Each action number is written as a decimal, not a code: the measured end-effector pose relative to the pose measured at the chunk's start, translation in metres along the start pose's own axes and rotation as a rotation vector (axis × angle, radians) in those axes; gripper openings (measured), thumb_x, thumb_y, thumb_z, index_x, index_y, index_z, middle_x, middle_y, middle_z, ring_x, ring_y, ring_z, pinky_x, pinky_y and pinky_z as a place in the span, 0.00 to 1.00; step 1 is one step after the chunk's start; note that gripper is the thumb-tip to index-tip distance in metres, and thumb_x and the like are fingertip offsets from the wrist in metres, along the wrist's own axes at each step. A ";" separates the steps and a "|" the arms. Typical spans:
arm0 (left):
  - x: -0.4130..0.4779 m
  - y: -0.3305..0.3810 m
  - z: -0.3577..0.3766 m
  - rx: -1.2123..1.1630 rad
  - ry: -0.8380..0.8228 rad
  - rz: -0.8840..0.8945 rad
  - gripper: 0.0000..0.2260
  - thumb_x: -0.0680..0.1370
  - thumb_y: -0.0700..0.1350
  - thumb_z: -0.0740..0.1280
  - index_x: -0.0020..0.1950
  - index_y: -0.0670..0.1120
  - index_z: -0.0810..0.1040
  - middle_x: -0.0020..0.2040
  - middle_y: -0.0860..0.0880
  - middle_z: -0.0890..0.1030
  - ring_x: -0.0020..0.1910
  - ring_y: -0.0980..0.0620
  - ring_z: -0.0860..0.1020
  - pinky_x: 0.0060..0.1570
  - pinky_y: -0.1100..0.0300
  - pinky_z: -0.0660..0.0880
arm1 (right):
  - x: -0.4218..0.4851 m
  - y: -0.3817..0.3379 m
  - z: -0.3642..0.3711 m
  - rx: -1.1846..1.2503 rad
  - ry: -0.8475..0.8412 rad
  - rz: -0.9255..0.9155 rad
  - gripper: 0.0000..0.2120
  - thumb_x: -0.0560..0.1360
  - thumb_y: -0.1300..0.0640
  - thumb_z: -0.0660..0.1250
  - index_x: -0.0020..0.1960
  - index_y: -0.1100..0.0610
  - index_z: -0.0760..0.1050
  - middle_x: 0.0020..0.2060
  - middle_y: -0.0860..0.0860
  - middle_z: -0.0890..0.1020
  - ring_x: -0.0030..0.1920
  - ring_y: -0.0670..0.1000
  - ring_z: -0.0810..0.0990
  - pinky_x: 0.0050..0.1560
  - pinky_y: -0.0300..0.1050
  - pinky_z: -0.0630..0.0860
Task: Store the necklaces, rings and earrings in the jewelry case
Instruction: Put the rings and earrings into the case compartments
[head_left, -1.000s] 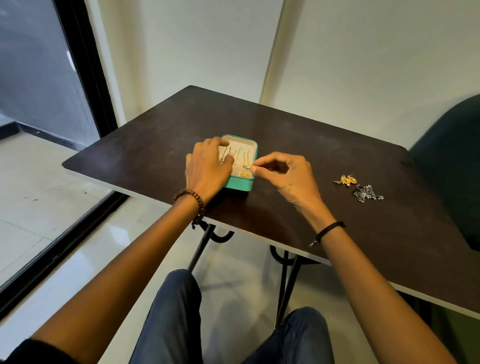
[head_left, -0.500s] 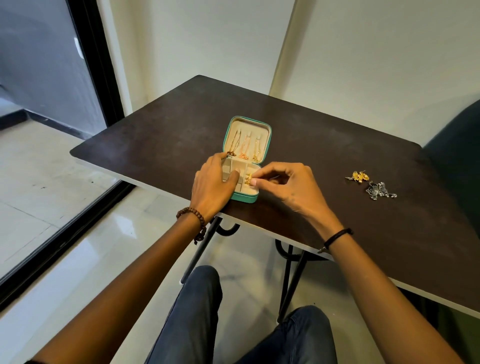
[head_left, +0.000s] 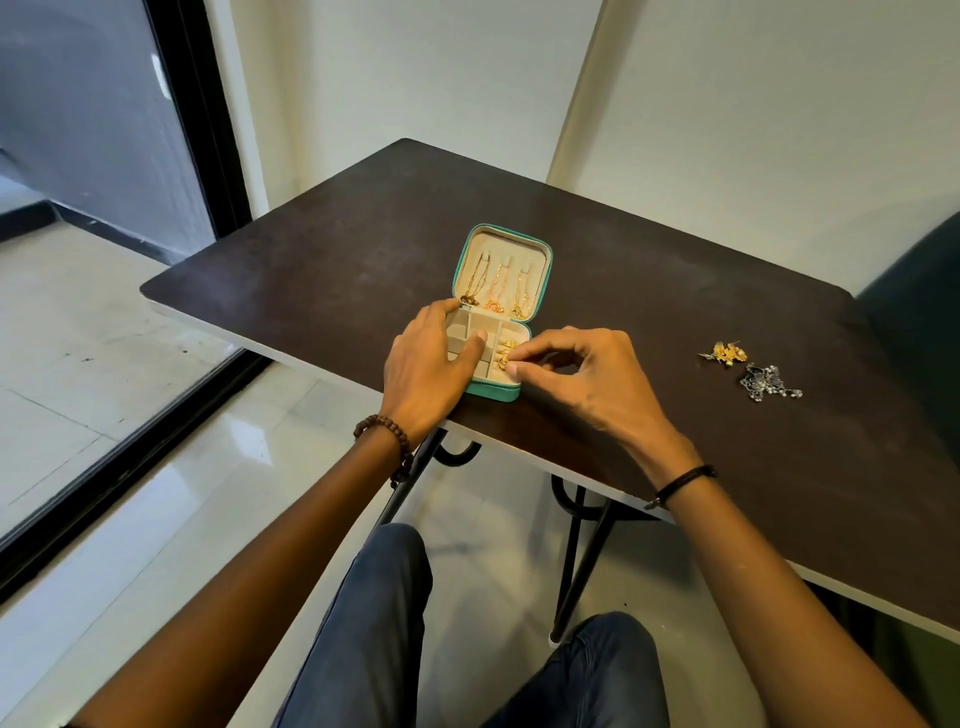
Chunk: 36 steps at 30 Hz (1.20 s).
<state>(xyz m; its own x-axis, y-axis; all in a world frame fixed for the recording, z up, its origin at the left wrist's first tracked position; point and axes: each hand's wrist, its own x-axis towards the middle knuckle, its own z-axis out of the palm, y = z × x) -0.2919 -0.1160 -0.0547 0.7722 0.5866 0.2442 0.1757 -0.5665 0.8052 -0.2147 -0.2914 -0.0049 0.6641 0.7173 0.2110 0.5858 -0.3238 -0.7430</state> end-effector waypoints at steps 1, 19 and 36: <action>0.000 0.000 0.000 0.000 0.002 0.000 0.24 0.79 0.56 0.65 0.73 0.50 0.66 0.68 0.50 0.75 0.62 0.50 0.78 0.52 0.50 0.81 | 0.000 0.000 0.001 -0.009 0.004 0.001 0.06 0.74 0.51 0.75 0.52 0.46 0.85 0.53 0.46 0.84 0.54 0.43 0.81 0.45 0.37 0.81; -0.001 0.000 -0.001 0.011 -0.002 -0.012 0.24 0.80 0.56 0.64 0.73 0.50 0.66 0.69 0.51 0.74 0.63 0.50 0.77 0.53 0.49 0.81 | 0.003 0.006 0.007 -0.399 -0.101 -0.218 0.13 0.81 0.60 0.65 0.63 0.52 0.81 0.64 0.51 0.77 0.69 0.47 0.68 0.55 0.32 0.74; -0.002 0.003 -0.003 0.002 0.011 -0.005 0.22 0.80 0.54 0.65 0.71 0.48 0.68 0.69 0.50 0.73 0.63 0.51 0.77 0.54 0.52 0.81 | -0.014 0.013 0.015 -0.288 0.050 -0.240 0.12 0.82 0.62 0.62 0.62 0.57 0.80 0.62 0.51 0.74 0.67 0.44 0.69 0.54 0.29 0.76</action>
<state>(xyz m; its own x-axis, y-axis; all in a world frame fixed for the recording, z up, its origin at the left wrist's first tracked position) -0.2942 -0.1172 -0.0509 0.7643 0.5960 0.2462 0.1811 -0.5648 0.8051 -0.2231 -0.2962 -0.0273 0.5097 0.7650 0.3938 0.8295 -0.3153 -0.4610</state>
